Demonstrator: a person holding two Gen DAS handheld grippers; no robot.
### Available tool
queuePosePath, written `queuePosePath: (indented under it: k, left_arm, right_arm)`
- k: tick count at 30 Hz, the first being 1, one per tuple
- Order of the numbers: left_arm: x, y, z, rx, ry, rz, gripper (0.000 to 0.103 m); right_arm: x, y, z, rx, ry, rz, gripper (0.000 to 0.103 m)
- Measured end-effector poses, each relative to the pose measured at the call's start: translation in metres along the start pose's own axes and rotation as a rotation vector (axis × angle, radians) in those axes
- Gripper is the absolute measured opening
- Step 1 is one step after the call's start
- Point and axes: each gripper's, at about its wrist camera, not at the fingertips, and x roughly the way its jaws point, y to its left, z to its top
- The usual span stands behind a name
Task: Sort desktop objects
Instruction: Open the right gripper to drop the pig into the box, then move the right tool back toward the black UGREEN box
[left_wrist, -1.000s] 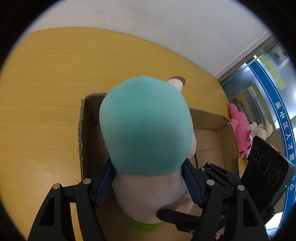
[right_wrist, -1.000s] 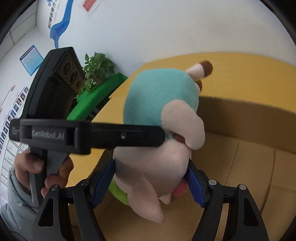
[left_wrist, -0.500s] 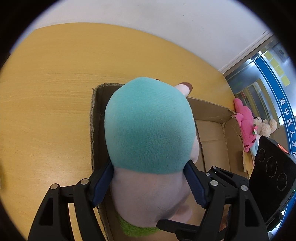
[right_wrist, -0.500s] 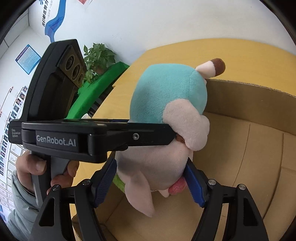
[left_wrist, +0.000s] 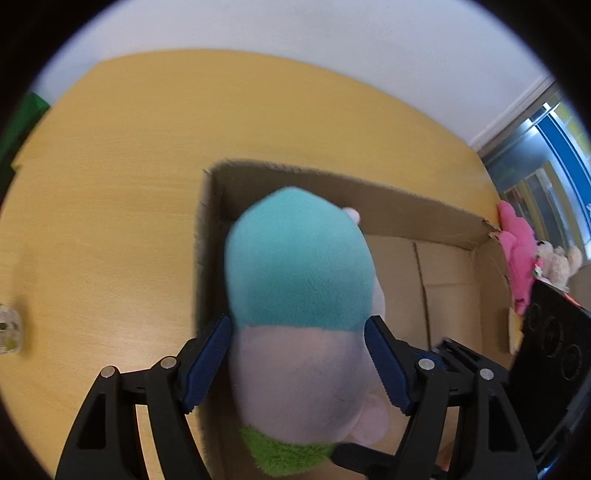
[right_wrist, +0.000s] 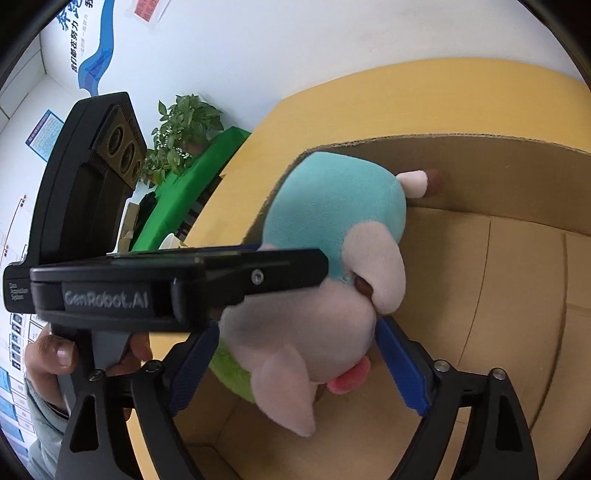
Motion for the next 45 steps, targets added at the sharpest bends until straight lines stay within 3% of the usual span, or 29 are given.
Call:
queuePosePath:
  k: [3,8,12,16,21,26,31,35,45]
  left_arm:
    - [-0.032,-0.007,-0.007,0.018,-0.108,0.049,0.075]
    - [-0.103,-0.036,-0.045,0.144,-0.344,0.117,0.075]
    - [-0.145,-0.070,-0.094,0.250,-0.503,0.186,0.076]
    - [-0.166,-0.098,-0.141,0.284,-0.604,0.211,0.078]
    - [-0.176,-0.125,-0.193,0.247,-0.622,0.119,0.078]
    - [-0.172,-0.150,-0.232,0.248,-0.583,0.060,0.078]
    - [-0.177,-0.164,-0.262,0.243,-0.616,0.117,0.078]
    - [-0.187,-0.168,-0.284,0.236,-0.666,0.064,0.078]
    - [-0.177,-0.153,-0.282,0.131,-0.634,0.043,0.078]
  right_arm:
    - [-0.026,0.014,-0.001,-0.057,-0.049,-0.018,0.093]
    - [-0.104,0.045,-0.018,-0.165,-0.180,-0.109,0.103]
    - [-0.166,0.060,-0.065,-0.195,-0.268,-0.238,0.103]
    - [-0.224,0.054,-0.105,-0.205,-0.338,-0.375,0.103]
    - [-0.280,0.067,-0.179,-0.219,-0.421,-0.483,0.103]
    - [-0.297,0.080,-0.213,-0.225,-0.422,-0.586,0.103]
    - [-0.299,0.082,-0.232,-0.218,-0.417,-0.645,0.103]
    - [-0.306,0.088,-0.247,-0.233,-0.451,-0.643,0.103]
    - [-0.305,0.083,-0.252,-0.207,-0.466,-0.672,0.103]
